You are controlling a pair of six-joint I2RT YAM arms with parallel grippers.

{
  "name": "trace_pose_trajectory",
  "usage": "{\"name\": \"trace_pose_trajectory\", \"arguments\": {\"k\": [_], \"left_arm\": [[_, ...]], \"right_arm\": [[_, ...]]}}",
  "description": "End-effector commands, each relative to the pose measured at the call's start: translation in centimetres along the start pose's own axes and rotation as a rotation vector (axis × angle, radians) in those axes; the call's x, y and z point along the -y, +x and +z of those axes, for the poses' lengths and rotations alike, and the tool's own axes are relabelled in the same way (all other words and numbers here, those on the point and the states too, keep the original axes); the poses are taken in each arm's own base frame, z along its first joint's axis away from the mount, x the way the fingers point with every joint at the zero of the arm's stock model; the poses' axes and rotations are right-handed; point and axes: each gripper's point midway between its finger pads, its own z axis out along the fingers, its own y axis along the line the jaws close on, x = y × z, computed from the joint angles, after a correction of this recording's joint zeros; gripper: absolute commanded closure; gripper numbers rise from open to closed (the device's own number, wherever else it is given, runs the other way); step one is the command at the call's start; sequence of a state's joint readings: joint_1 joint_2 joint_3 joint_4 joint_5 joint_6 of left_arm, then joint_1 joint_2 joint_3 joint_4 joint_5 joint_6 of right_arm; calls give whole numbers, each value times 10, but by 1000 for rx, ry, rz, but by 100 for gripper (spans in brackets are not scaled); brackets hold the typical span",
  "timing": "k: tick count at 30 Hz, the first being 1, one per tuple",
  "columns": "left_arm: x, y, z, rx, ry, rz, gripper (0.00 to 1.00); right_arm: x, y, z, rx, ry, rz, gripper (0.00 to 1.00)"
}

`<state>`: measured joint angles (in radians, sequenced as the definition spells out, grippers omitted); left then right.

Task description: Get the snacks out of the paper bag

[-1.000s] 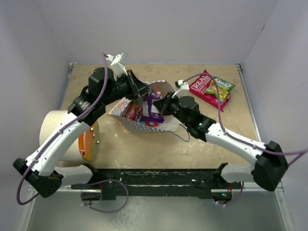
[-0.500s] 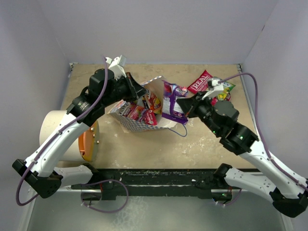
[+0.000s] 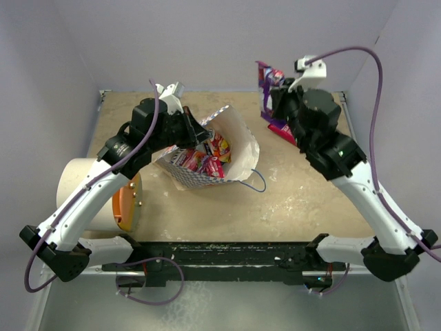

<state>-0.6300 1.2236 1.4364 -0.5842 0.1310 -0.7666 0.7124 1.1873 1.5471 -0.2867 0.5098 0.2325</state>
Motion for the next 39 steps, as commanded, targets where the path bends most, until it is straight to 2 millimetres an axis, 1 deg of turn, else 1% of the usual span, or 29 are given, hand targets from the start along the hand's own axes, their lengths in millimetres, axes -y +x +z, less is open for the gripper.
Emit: {"name": "trace_pose_trajectory", "arguments": {"k": [1, 4, 5, 6, 7, 9, 11, 14, 17, 20, 23, 27, 29, 35, 39], "left_arm": [[18, -9, -5, 29, 71, 24, 100], [19, -12, -6, 39, 76, 50, 100], [19, -12, -6, 41, 74, 62, 100], [19, -13, -6, 43, 75, 70, 100], [19, -13, -6, 42, 75, 77, 100], [19, -13, -6, 40, 77, 90, 100], [20, -13, -5, 32, 82, 102, 100], [22, -11, -2, 11, 92, 120, 100], [24, -9, 2, -8, 103, 131, 100], [25, -10, 4, -14, 104, 152, 100], [24, -13, 4, -14, 92, 174, 100], [22, -15, 7, -13, 83, 187, 100], [22, -15, 8, -16, 83, 190, 100], [24, -14, 10, -25, 88, 190, 100], [24, -13, 10, -29, 91, 183, 100]], "right_arm": [[60, -34, 38, 62, 180, 24, 100], [95, -19, 68, 17, 197, 157, 100], [113, -12, 78, 0, 216, 204, 100], [118, -2, 87, -22, 203, 253, 100], [137, 5, 96, -32, 222, 307, 100], [154, 22, 116, -64, 197, 409, 100], [165, 38, 137, -99, 134, 509, 100], [189, 75, 166, -195, 72, 643, 100], [213, 111, 184, -288, 46, 752, 100], [234, 134, 189, -317, 63, 811, 100], [251, 154, 184, -338, 105, 853, 100], [265, 188, 178, -388, 139, 901, 100], [270, 201, 178, -406, 146, 911, 100], [278, 219, 186, -414, 156, 925, 100], [288, 235, 188, -416, 210, 933, 100]]}}
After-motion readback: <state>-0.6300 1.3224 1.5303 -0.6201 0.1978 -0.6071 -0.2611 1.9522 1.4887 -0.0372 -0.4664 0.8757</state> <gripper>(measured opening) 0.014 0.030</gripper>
